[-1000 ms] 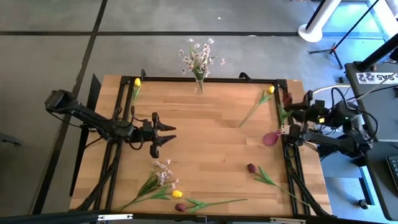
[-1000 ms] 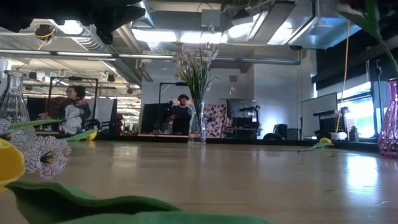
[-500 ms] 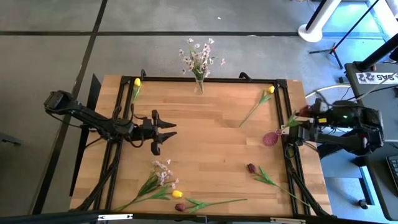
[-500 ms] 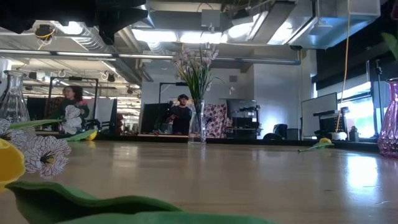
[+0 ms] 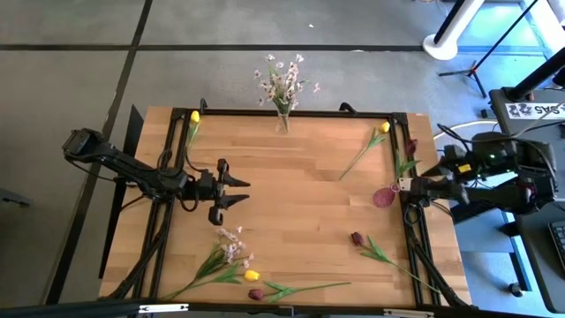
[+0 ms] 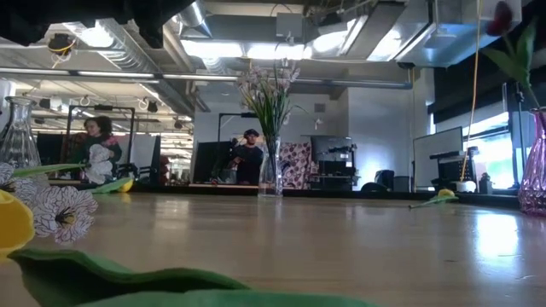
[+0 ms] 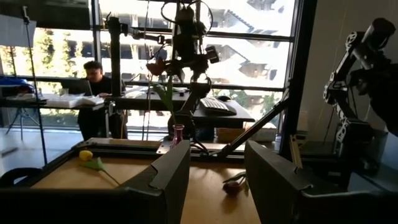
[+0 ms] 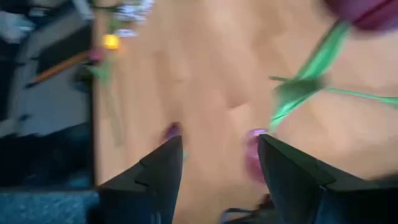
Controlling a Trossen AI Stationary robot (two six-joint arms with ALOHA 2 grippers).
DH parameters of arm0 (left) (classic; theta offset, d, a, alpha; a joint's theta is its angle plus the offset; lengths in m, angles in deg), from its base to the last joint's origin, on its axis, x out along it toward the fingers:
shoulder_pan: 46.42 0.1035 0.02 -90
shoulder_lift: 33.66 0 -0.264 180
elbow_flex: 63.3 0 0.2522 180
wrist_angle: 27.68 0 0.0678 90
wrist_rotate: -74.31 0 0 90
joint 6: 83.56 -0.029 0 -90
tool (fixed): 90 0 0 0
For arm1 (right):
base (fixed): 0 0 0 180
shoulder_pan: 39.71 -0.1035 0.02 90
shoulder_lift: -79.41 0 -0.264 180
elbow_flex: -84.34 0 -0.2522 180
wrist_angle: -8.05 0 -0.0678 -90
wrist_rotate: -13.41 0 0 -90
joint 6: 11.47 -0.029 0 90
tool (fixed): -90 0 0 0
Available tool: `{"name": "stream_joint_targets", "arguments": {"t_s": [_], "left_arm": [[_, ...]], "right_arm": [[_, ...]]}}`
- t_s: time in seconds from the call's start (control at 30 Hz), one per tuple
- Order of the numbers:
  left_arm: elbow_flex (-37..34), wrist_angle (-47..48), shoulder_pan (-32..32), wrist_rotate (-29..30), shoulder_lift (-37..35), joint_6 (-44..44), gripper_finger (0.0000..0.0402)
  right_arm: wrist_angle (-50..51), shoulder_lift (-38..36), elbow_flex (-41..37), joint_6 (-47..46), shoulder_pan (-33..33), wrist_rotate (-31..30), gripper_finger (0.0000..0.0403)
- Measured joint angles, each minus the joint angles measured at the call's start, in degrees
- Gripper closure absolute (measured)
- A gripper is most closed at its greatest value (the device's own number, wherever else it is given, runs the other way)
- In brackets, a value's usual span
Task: Sort flowers into vase by color
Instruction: Put the right red flower into the purple vase
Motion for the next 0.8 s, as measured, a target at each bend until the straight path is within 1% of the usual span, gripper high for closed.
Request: {"name": "stream_joint_targets", "arguments": {"t_s": [0.1,0.2,0.33,0.47,0.6,0.7,0.8], "left_arm": [[0.00,0.02,0.00,-0.02,0.00,0.00,0.0253],[0.00,0.02,0.00,-0.01,0.00,0.00,0.0253],[0.00,0.04,0.00,-0.02,0.00,0.02,0.0253],[0.00,0.04,0.00,0.00,0.00,0.08,0.0253],[0.00,0.09,0.00,0.00,0.00,0.26,0.0253],[0.00,0.13,0.00,-0.01,0.00,0.84,0.0253],[0.00,0.11,0.00,0.00,0.00,2.25,0.0253]], "right_arm": [[-1.46,0.00,0.59,-0.48,0.00,3.37,0.0204],[-6.66,0.00,-0.46,-0.59,0.00,6.67,0.0208],[-13.39,0.23,-3.53,-1.35,0.00,11.46,0.0209],[-17.25,0.98,-7.74,-1.71,0.00,16.00,0.0210],[-21.14,1.66,-10.82,-1.71,0.00,18.52,0.0210],[-23.54,2.12,-11.54,-1.66,0.00,20.44,0.0210],[-24.35,2.84,-11.58,-1.13,0.00,20.96,0.0210]]}}
